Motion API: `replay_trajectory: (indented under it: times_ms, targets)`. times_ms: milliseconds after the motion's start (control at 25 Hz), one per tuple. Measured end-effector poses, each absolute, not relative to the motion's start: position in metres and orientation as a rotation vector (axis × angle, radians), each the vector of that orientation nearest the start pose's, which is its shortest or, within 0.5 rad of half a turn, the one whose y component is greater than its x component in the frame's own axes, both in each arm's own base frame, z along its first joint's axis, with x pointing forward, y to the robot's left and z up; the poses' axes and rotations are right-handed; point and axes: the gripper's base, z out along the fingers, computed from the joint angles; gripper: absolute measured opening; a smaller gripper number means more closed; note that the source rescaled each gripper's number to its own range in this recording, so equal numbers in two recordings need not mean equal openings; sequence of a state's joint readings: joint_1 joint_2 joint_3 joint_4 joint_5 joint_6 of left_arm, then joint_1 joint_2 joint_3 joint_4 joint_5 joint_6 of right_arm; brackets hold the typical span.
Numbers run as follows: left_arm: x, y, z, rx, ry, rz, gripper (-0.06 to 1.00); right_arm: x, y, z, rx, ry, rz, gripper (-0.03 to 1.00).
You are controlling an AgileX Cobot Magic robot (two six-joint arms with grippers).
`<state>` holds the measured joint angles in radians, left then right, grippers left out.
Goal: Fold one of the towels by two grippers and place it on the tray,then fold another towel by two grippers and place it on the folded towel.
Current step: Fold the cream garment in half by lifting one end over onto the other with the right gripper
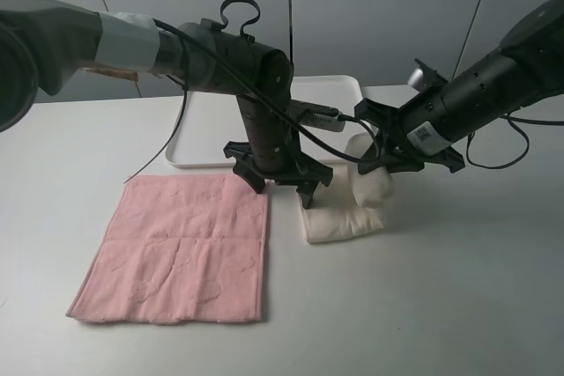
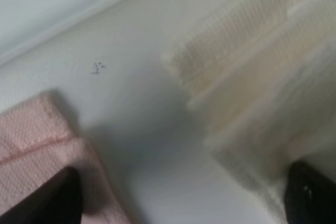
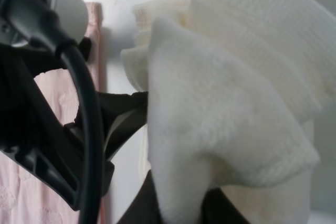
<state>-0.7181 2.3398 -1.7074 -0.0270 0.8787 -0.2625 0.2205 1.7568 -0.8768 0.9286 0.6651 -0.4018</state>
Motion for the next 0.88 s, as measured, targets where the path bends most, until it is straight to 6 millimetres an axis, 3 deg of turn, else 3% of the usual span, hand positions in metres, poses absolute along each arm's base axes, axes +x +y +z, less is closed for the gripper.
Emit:
replay_trajectory:
  times_ms: [360,640,880]
  targets:
    - [0.346,-0.306,0.098,0.677,2.966,-0.167,0.99,0.287,0.115,0.152,0.175,2.769,0.984,0.59]
    - [0.342,-0.306,0.106,0.693,3.002,-0.203,0.99,0.286,0.118,0.154,0.139,2.747,1.035,0.63]
    - [0.342,-0.3,0.15,0.735,2.914,-0.175,0.99,0.283,0.119,0.153,0.072,2.767,1.048,0.63]
